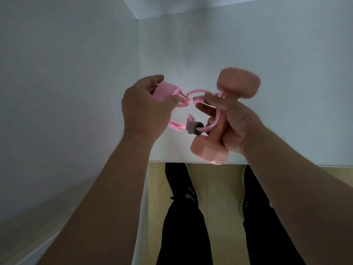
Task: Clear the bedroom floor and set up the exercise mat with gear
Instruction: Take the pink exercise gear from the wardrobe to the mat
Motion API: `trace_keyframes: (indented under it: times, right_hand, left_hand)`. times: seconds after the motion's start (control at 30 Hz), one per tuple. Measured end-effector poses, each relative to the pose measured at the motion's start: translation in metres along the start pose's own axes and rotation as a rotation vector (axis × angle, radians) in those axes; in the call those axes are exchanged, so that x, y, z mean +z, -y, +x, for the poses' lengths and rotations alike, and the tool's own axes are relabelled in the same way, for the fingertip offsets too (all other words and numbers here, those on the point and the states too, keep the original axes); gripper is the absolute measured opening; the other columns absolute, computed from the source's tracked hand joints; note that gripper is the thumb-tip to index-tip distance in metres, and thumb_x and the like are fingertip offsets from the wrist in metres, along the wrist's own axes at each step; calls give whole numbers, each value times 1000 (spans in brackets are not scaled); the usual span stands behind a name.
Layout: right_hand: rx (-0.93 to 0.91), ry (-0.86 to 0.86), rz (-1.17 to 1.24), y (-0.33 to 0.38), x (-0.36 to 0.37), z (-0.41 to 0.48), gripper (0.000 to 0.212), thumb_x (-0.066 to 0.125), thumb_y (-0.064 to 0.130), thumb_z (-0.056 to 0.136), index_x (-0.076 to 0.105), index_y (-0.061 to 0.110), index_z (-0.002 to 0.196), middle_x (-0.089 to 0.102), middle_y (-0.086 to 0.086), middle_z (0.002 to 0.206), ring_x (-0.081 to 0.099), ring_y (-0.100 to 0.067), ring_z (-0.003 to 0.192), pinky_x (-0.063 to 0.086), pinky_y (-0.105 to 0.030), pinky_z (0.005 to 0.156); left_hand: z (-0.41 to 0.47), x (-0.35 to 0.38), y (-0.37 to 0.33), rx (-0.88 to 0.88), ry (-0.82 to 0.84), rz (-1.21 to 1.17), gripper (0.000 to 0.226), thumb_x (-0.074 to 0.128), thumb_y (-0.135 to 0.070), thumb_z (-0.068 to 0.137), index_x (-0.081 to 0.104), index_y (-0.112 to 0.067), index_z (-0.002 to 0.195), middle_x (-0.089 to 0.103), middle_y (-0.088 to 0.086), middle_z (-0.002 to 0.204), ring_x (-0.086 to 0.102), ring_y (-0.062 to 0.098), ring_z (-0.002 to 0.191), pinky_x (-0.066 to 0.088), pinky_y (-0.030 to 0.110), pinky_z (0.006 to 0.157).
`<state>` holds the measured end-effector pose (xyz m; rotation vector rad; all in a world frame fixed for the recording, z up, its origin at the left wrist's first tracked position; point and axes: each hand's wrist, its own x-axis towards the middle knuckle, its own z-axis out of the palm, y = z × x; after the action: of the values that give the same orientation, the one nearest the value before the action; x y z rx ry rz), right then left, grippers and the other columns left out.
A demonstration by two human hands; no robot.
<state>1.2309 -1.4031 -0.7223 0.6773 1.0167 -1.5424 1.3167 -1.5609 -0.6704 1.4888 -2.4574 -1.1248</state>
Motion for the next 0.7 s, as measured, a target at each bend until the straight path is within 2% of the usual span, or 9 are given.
trace_keyframes:
  times: [0.07,0.13,0.2,0.27,0.3,0.43,0.5,0.6,0.7]
  right_hand:
    - [-1,30,57,-5,-4,-10,28,84,23,78,70,16,102,78,-1,99,73,-14,101,49,-38,96]
    - [-2,32,106,-11,-9,-26,31,85,26,77,70,15,102,76,1,99,69,-15,116,49,-44,102]
    - [-10,20,136,-16,-13,-44,29,84,25,81,70,14,103,74,0,94,73,-16,108,60,-43,84]
    - [-32,23,121,-19,-15,-64,20,80,26,85,73,16,101,72,1,87,75,-15,97,59,-33,60]
    - [-48,32,97,-21,-17,-76,19,78,28,87,74,18,103,72,1,87,75,-15,92,57,-30,58]
    - [-54,39,13,-32,-25,-132,26,74,26,89,73,12,112,71,-9,103,60,-29,93,47,-43,85]
    - [-64,28,-20,-40,-26,-164,22,73,27,91,75,11,106,73,-10,99,59,-30,87,45,-46,87]
    - [-104,68,33,-55,-25,-216,19,67,32,94,77,15,91,74,-10,102,69,-21,69,51,-39,78]
    - [-124,68,194,-67,-17,-264,32,71,38,91,73,10,106,74,-12,107,75,-29,87,57,-47,90]
  left_hand:
    - [-21,-6,-15,67,44,32,62,90,-37,74,69,-21,130,73,-9,117,70,5,97,59,24,90]
    - [-43,-11,-28,96,89,48,60,89,-32,75,69,-23,131,73,-13,114,71,3,98,58,26,93]
    - [-65,-16,-39,113,117,58,58,86,-26,75,69,-27,130,70,-21,106,70,0,96,58,22,90]
    - [-84,-20,-48,125,145,40,57,84,-24,75,68,-30,129,66,-27,96,69,-6,92,55,11,83]
    - [-96,-21,-53,136,160,29,57,83,-24,75,67,-32,129,65,-29,93,68,-9,90,52,6,78]
    - [-148,-35,-69,173,229,11,52,84,-32,75,64,-33,123,72,-25,98,66,-13,88,48,3,71]
    - [-173,-47,-76,183,261,-2,43,81,-38,80,68,-30,120,73,-22,100,68,-10,91,54,11,79]
    - [-212,-73,-88,179,288,-49,29,72,-23,90,73,-28,118,72,-23,97,69,-7,92,59,27,90]
    - [-245,-101,-101,189,319,-72,28,71,-15,89,77,-30,112,71,-27,92,70,-6,83,58,23,85]
